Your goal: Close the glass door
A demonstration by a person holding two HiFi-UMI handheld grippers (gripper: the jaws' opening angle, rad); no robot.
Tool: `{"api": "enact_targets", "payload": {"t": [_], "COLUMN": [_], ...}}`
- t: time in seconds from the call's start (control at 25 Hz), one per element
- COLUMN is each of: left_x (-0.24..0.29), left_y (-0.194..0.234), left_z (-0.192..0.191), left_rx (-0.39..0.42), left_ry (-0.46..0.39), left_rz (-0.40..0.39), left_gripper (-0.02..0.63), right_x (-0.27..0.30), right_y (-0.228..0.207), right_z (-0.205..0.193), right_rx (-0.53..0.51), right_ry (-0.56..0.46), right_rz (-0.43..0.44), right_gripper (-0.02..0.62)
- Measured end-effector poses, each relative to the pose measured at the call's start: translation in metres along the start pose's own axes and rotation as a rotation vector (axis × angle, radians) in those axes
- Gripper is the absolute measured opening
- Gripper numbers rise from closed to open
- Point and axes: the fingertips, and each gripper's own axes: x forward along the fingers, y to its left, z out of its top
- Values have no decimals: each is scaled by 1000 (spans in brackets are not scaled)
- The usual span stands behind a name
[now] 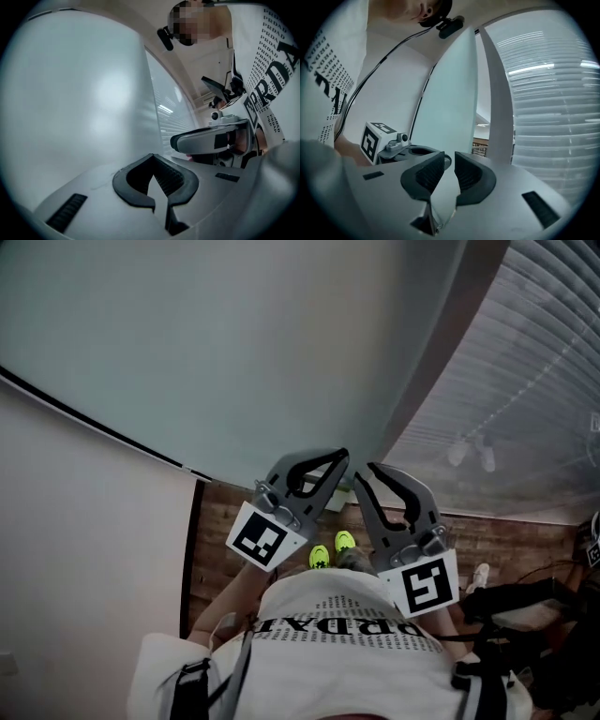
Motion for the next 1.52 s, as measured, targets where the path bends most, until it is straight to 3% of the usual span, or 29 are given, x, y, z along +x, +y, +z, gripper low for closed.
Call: {"api": "enact_targets", "payload": {"t": [0.24, 0.56, 1.0, 1.32, 1.52], "left_x": [7, 23, 9, 8, 10], "left_y": [15, 39, 47, 34, 1], "left_z": [-4, -4, 3, -4, -29], "left_rx": [-6, 35, 28, 45, 63], "left_ry": [-1, -14, -27, -35, -56], "left_rz": [74, 106, 147, 135, 154], "left_gripper": [0, 1, 0, 1, 1], "right_x": [15, 25, 44, 33, 3], "right_y": [14, 9, 11, 14, 19], "right_z": [1, 5, 14, 3, -27], "right_rx": [-37, -72, -31, -23, -52], "right_ry": [-4, -32, -48, -58, -76], "right_rz": [120, 136, 194, 187, 209], "right_gripper": [61, 1, -2, -2, -2]}}
